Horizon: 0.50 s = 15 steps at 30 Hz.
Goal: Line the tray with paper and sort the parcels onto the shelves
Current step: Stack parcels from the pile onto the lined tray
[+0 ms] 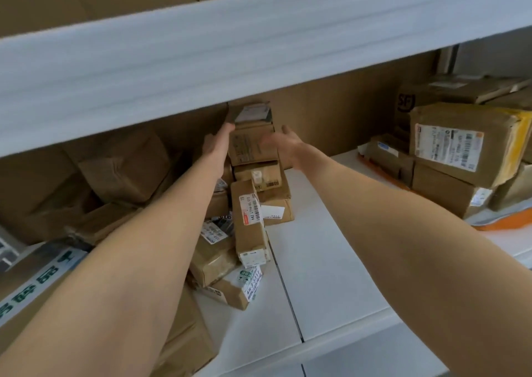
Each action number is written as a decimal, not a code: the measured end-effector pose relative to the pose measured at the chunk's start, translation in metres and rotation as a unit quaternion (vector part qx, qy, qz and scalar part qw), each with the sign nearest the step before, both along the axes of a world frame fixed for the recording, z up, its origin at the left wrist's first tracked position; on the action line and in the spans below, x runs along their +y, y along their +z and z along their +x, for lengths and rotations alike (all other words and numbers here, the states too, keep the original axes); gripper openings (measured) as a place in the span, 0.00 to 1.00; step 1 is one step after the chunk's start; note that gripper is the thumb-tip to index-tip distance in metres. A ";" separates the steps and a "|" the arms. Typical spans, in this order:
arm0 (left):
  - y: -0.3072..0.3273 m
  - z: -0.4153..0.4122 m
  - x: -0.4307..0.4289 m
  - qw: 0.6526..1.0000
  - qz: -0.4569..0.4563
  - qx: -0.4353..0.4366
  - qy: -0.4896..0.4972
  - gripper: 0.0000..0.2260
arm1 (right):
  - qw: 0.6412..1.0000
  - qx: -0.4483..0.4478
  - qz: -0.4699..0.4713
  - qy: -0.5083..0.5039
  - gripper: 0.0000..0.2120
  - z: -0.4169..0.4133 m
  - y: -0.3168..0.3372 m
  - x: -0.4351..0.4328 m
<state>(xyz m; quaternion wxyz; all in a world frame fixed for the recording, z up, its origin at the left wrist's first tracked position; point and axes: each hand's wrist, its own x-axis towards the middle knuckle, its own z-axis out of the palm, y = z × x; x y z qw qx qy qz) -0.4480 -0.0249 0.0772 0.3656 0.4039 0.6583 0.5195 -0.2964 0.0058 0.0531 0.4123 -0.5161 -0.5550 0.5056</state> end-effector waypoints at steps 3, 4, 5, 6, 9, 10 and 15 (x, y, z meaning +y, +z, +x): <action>0.001 0.001 0.007 0.999 0.015 -0.015 -0.025 0.29 | 0.999 0.037 -0.001 0.000 0.36 -0.003 -0.002 0.006; 0.001 0.002 0.010 0.999 0.018 -0.016 -0.030 0.29 | 0.999 0.050 0.001 0.006 0.36 -0.004 -0.002 0.006; 0.001 0.003 0.013 0.999 0.017 -0.016 -0.035 0.29 | 0.998 0.060 0.003 0.013 0.36 -0.005 -0.002 0.008; 0.000 0.003 0.016 0.999 0.014 -0.015 -0.040 0.29 | 0.998 0.065 0.006 0.019 0.34 -0.007 -0.001 0.010; -0.004 0.007 0.024 0.999 0.008 -0.012 -0.046 0.26 | 0.997 0.079 -0.003 0.025 0.30 -0.009 -0.004 0.014; -0.005 0.008 0.026 0.999 0.009 -0.016 -0.043 0.25 | 0.996 0.092 -0.009 0.019 0.30 -0.008 -0.005 0.015; -0.006 0.015 0.030 0.998 -0.023 -0.045 -0.033 0.28 | 0.987 0.127 -0.093 -0.038 0.36 0.012 0.001 0.019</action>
